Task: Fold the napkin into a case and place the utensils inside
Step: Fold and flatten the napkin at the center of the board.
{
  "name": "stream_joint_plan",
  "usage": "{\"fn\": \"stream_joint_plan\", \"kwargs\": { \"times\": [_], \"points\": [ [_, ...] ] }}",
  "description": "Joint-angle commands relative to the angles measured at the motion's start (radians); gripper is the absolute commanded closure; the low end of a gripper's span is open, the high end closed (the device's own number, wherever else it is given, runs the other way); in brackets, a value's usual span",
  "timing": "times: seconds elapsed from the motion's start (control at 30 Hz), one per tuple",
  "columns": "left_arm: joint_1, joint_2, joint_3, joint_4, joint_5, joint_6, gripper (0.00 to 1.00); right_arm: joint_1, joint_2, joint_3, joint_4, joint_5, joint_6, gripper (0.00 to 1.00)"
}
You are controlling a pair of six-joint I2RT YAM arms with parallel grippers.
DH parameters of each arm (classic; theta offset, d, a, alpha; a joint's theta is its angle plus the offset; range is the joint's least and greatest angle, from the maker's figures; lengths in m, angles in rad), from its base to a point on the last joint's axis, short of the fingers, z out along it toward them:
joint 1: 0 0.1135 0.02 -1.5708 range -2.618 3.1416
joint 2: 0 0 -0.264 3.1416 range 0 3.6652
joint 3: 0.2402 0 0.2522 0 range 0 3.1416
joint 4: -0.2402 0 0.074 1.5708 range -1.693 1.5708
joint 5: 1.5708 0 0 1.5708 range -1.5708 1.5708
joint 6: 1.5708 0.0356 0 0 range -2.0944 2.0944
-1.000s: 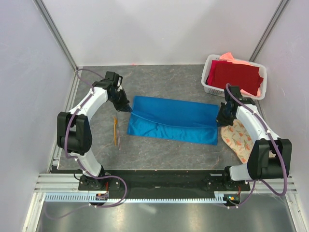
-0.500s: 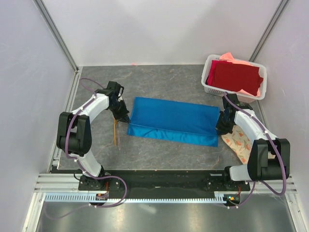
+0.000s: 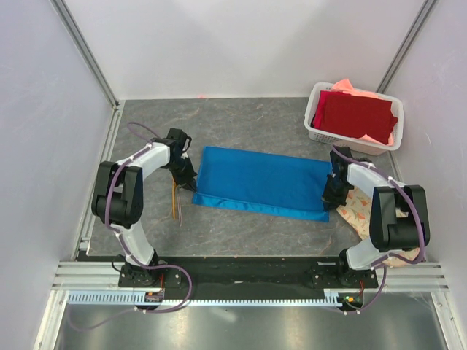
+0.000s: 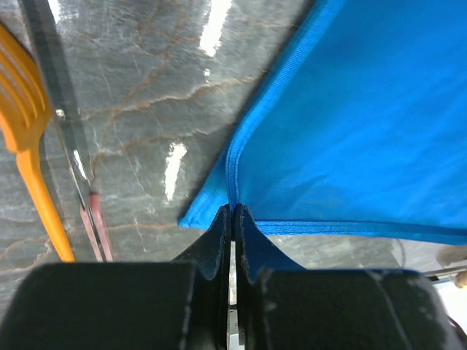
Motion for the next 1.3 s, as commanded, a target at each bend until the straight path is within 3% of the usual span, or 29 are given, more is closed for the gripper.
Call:
{"fn": "stream_joint_plan", "kwargs": {
  "times": [0.0, 0.53, 1.27],
  "points": [
    [-0.004, 0.004, 0.047, 0.004, -0.029, 0.035, 0.98, -0.006, 0.006, 0.047, -0.013, 0.009, -0.029, 1.0],
    [-0.02, -0.161, -0.023, -0.068, 0.011, 0.013, 0.98, -0.004, -0.189, 0.078, -0.186, 0.003, -0.013, 1.0],
    [-0.021, -0.038, -0.092, -0.013, -0.037, 0.056, 0.98, -0.007, 0.019, 0.003, -0.051, -0.008, 0.02, 1.0]
  ]
}}
